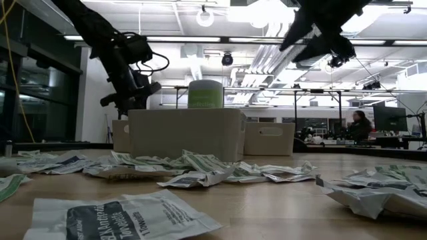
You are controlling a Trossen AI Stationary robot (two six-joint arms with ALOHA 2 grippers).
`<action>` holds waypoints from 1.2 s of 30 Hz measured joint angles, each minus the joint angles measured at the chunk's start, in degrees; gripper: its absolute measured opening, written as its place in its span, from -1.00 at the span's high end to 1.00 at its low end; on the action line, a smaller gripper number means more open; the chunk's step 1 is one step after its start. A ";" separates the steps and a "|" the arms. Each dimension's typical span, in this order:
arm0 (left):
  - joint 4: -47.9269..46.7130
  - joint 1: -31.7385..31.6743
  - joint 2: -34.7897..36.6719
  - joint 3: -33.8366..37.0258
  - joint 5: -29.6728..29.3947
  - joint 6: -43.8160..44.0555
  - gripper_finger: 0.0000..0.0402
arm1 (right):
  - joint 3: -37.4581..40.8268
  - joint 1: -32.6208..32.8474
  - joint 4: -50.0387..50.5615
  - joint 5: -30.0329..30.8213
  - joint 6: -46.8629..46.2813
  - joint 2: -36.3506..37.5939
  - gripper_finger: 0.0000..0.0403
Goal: Pick & Place First Aid Supplies
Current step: Put the bandage pack into the left bin
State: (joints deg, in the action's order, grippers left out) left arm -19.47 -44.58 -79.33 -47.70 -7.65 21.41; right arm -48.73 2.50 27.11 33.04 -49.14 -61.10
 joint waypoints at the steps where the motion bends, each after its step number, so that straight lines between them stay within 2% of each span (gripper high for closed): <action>1: 0.06 -0.20 0.02 0.00 -0.41 -0.72 0.45 | 0.00 -0.33 1.88 -2.06 -2.25 0.00 -0.09; 6: 0.75 -0.86 0.02 0.00 -1.35 -3.97 0.45 | 0.09 -1.34 10.66 -12.23 -11.61 0.00 -0.09; 10: 3.26 -0.79 0.04 0.00 -0.39 -9.08 0.42 | 1.84 -1.37 11.69 -17.02 -14.16 -0.02 -0.09; 15: 5.46 -0.78 0.09 -0.02 1.48 -14.93 0.24 | 3.93 -1.29 11.43 -22.56 -17.09 -0.02 -0.09; 19: 4.31 -0.78 1.60 -0.02 8.85 -15.29 0.12 | 5.66 -1.22 11.48 -30.35 -17.05 -0.02 -0.09; 25: 4.29 -0.78 5.34 -0.02 20.94 -15.64 0.11 | 7.69 1.33 11.39 -39.84 -11.70 -0.02 -0.09; 30: 4.33 -0.75 8.33 -0.02 27.89 -15.60 0.11 | 11.83 5.81 7.71 -42.75 -6.48 -0.02 -0.09; 36: 4.05 2.83 9.99 -0.02 30.66 -15.17 0.11 | 18.80 10.73 -7.12 -42.29 -6.25 -0.04 -0.09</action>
State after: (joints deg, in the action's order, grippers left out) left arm -15.42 -41.76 -69.34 -47.72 23.01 6.24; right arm -29.93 13.23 19.99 -9.26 -55.39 -61.14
